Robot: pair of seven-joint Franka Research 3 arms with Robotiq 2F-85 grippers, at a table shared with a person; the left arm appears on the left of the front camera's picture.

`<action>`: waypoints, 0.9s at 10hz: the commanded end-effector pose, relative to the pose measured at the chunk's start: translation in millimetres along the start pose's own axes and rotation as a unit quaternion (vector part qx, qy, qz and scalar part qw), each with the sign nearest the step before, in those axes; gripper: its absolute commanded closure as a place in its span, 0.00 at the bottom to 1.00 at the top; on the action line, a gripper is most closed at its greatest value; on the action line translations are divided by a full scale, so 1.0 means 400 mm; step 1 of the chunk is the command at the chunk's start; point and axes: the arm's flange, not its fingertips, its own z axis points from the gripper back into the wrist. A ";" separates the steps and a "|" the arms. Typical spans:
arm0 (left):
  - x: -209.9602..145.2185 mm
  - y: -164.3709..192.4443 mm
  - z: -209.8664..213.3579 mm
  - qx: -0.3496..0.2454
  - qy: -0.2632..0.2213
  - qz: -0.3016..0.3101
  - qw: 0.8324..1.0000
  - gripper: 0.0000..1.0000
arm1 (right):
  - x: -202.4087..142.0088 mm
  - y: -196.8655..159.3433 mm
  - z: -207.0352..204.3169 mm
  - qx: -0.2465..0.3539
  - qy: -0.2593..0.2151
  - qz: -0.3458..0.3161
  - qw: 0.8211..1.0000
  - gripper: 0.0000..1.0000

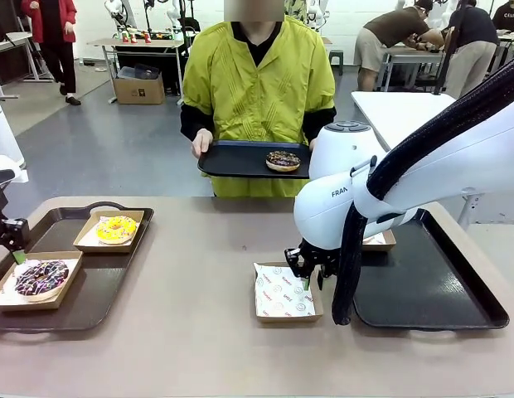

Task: Individually package the donuts and arrange them on the tray.
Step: Place the picked Paper togo box on the Handle tray while simultaneously picking up another Paper togo box from the table with the other hand.

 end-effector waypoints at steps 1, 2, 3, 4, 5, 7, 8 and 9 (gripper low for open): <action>0.003 0.010 0.002 0.007 -0.005 -0.005 1.000 0.00 | 0.002 0.003 -0.012 0.005 -0.006 0.008 1.000 1.00; 0.001 0.011 0.004 0.004 -0.005 -0.007 1.000 0.00 | 0.002 0.003 -0.012 0.006 -0.006 0.007 1.000 1.00; 0.000 0.012 0.006 0.002 -0.006 -0.007 1.000 0.00 | 0.001 0.003 -0.012 0.006 -0.006 0.006 1.000 1.00; -0.002 0.013 0.010 -0.001 -0.006 -0.008 1.000 0.00 | 0.001 0.004 -0.011 0.005 -0.006 0.006 1.000 1.00; -0.003 0.015 0.013 -0.005 -0.006 -0.008 1.000 0.02 | 0.000 0.005 -0.010 0.005 -0.008 0.005 1.000 1.00; -0.009 0.024 0.030 -0.029 -0.006 -0.014 0.999 0.00 | 0.002 0.014 0.012 0.005 0.000 0.009 1.000 1.00; -0.017 0.038 0.058 -0.067 0.002 -0.025 0.997 0.00 | 0.003 0.022 0.046 0.002 0.003 0.015 1.000 1.00; -0.022 0.066 0.092 -0.114 0.005 -0.025 0.993 0.00 | 0.004 0.032 0.090 -0.010 0.001 0.025 1.000 1.00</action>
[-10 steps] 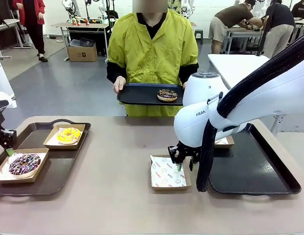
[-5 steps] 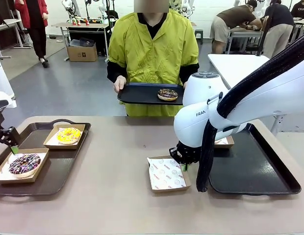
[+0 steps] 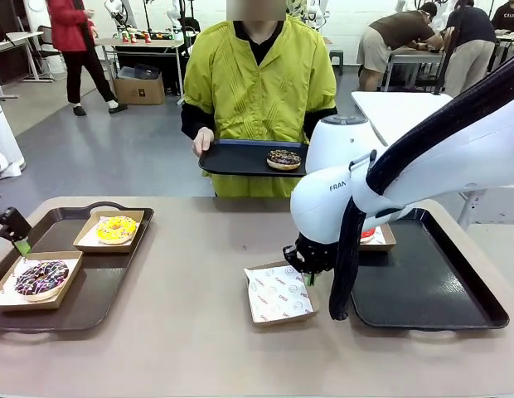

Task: Individually package the donuts and arrange them on the tray.
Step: Place the picked Paper togo box on the Handle tray while simultaneously picking up another Paper togo box from the table with the other hand.

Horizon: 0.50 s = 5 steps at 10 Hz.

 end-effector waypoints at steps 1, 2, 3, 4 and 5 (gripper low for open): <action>-0.013 0.061 0.086 -0.106 0.003 -0.008 0.994 0.00 | 0.006 0.016 0.105 -0.019 -0.007 0.017 1.000 1.00; -0.021 0.100 0.121 -0.167 -0.002 -0.008 0.986 0.00 | 0.012 0.020 0.169 -0.025 -0.020 0.016 0.999 1.00; -0.028 0.150 0.152 -0.233 -0.008 -0.009 0.972 0.00 | 0.023 0.023 0.247 -0.031 -0.032 0.017 0.999 1.00; -0.031 0.196 0.171 -0.281 -0.009 0.003 0.960 0.00 | 0.043 0.022 0.314 -0.030 -0.039 0.013 0.999 1.00; -0.028 0.240 0.178 -0.327 0.005 0.020 0.945 0.00 | 0.069 0.021 0.375 -0.025 -0.045 0.006 0.999 1.00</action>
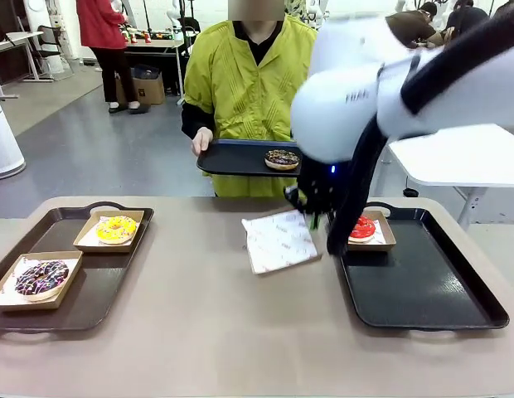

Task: Individually package the donuts and arrange them on the tray.
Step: Place the picked Paper togo box on the Handle tray while simultaneously picking up another Paper togo box from the table with the other hand.

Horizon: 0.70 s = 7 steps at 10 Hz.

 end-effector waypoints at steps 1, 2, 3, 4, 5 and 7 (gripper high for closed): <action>0.043 0.079 0.038 -0.097 0.027 0.032 0.994 0.00 | 0.072 -0.008 0.068 -0.009 -0.010 -0.003 1.000 1.00; 0.050 0.120 0.056 -0.138 0.019 0.047 0.989 0.00 | 0.115 -0.015 0.105 0.000 -0.010 -0.008 1.000 1.00; 0.053 0.156 0.062 -0.173 0.017 0.063 0.983 0.00 | 0.151 -0.021 0.125 0.008 -0.004 -0.008 1.000 1.00; 0.053 0.191 0.067 -0.195 0.015 0.071 0.978 0.00 | 0.186 -0.027 0.131 0.011 0.002 -0.008 1.000 1.00; 0.052 0.224 0.069 -0.206 0.011 0.080 0.975 0.00 | 0.218 -0.032 0.125 0.008 0.007 -0.005 1.000 1.00; 0.057 0.286 0.070 -0.231 0.005 0.094 0.968 0.00 | 0.278 -0.045 0.080 0.020 0.019 -0.003 1.000 1.00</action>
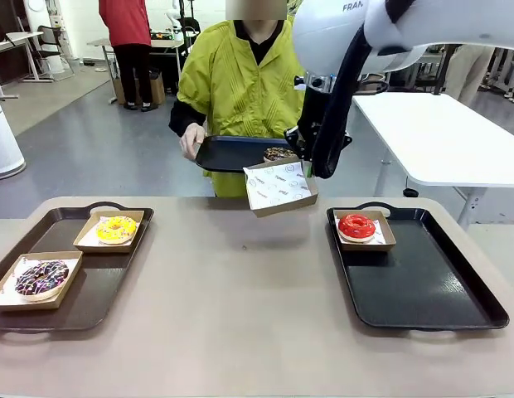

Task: Individually package the donuts and arrange them on the tray.
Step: Place the picked Paper togo box on the Handle tray while simultaneously picking up another Paper togo box from the table with the other hand, then place the picked Paper togo box on the Handle tray.

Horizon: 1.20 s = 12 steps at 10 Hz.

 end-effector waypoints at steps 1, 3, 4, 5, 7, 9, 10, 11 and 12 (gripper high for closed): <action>0.025 0.016 0.022 -0.023 0.005 -0.014 1.000 0.00 | 0.051 -0.004 -0.025 -0.003 0.014 0.010 1.000 1.00; 0.025 0.021 0.019 -0.018 0.011 -0.024 0.999 0.00 | 0.076 -0.008 -0.052 0.007 0.017 0.002 1.000 1.00; 0.014 0.029 0.013 -0.013 0.004 0.001 1.000 0.00 | 0.081 -0.008 -0.058 0.008 0.018 0.002 1.000 1.00; 0.014 0.029 0.013 -0.013 0.004 0.001 1.000 0.00 | 0.090 -0.008 -0.070 0.009 0.021 0.000 1.000 1.00; 0.014 0.029 0.013 -0.013 0.004 0.001 1.000 0.00 | 0.069 -0.013 -0.068 0.007 0.020 -0.002 1.000 1.00; 0.014 0.029 0.013 -0.013 0.004 0.001 1.000 0.00 | 0.069 -0.013 -0.068 0.007 0.020 -0.002 1.000 1.00; 0.014 0.029 0.013 -0.013 0.004 0.001 1.000 0.00 | 0.069 -0.013 -0.068 0.007 0.020 -0.002 1.000 1.00; 0.014 0.029 0.013 -0.013 0.004 0.001 1.000 0.00 | 0.069 -0.013 -0.068 0.007 0.020 -0.002 1.000 1.00; 0.014 0.029 0.013 -0.013 0.004 0.001 1.000 0.00 | 0.069 -0.013 -0.068 0.007 0.020 -0.002 1.000 1.00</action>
